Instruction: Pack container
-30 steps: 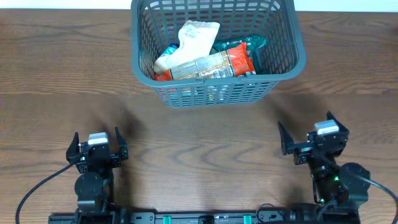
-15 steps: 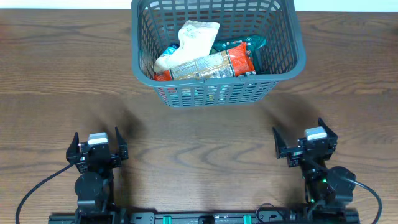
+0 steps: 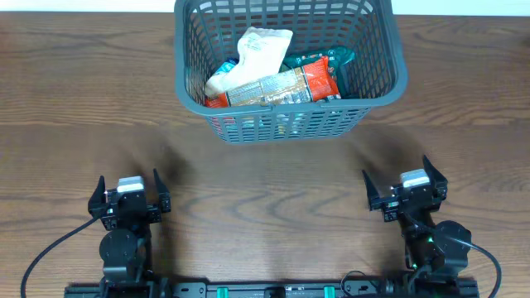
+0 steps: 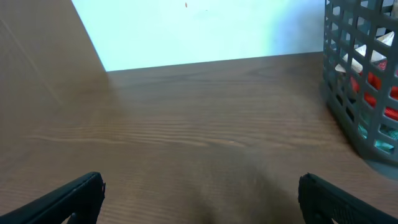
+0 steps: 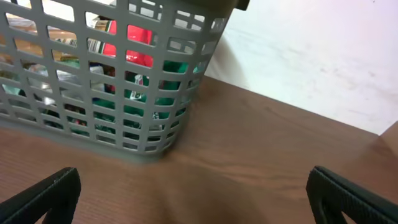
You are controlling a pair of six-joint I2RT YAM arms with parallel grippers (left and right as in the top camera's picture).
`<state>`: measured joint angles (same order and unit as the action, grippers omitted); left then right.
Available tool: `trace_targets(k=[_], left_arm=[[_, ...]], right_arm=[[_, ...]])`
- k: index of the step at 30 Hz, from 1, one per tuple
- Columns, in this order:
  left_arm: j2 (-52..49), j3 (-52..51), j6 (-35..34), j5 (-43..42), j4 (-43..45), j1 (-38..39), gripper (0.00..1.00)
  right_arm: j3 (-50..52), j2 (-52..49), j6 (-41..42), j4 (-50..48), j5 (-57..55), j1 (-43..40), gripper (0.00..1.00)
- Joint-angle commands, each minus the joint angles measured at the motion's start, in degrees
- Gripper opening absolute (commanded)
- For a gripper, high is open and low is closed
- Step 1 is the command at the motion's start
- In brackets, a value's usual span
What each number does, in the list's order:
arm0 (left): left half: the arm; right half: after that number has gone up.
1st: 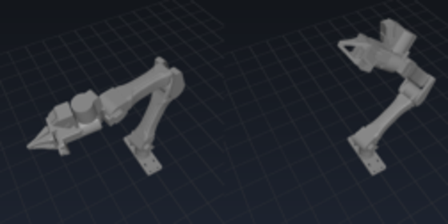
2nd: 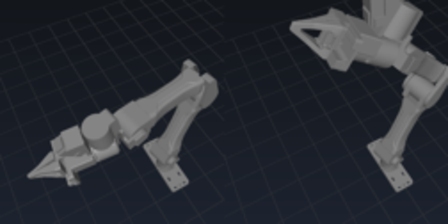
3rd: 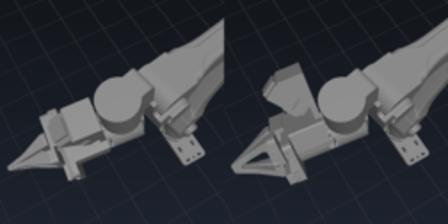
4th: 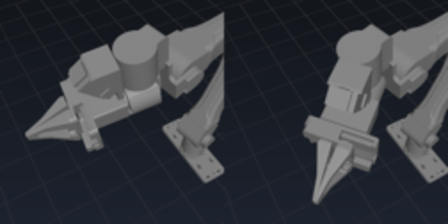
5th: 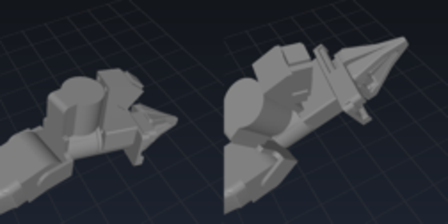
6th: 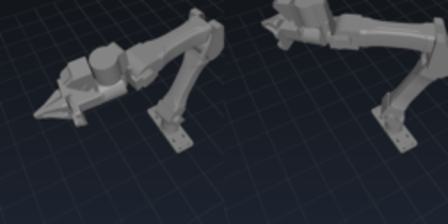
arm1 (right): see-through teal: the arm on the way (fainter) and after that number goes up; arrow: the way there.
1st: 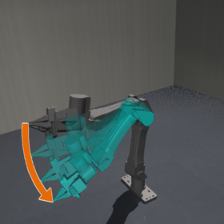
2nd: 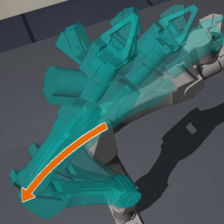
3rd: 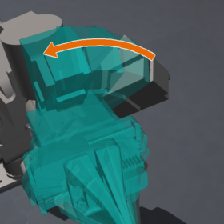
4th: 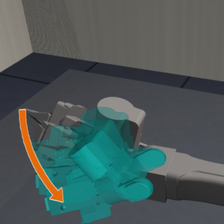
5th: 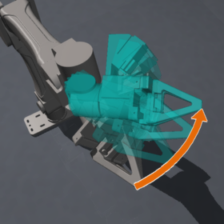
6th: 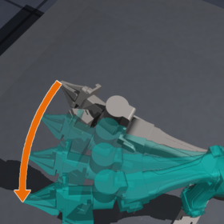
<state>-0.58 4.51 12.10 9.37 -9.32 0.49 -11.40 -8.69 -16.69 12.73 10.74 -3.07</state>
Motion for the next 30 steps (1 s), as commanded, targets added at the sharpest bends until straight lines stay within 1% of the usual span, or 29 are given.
trace_targets(k=[1, 9, 16, 23, 30], left_arm=[[0.3, -1.5, 0.7, 0.1, -0.4, 0.2, 0.98], [0.3, -1.5, 0.8, 0.1, -0.4, 0.2, 0.98], [0.3, -1.5, 0.8, 0.1, -0.4, 0.2, 0.99], [0.3, -1.5, 0.7, 0.1, -0.4, 0.2, 0.99], [0.3, -1.5, 0.8, 0.1, -0.4, 0.2, 0.99]], right_arm=[[0.7, 0.7, -1.4, -0.1, 0.4, 0.4, 0.99], [2.3, 5.0, -1.4, -0.2, 0.5, 0.4, 0.99], [3.9, 5.6, -1.4, -0.6, 0.5, 0.4, 0.99], [6.4, 8.4, -2.3, -0.8, 0.5, 0.4, 0.99], [8.0, 8.4, -2.3, -1.9, 0.5, 0.4, 0.99]])
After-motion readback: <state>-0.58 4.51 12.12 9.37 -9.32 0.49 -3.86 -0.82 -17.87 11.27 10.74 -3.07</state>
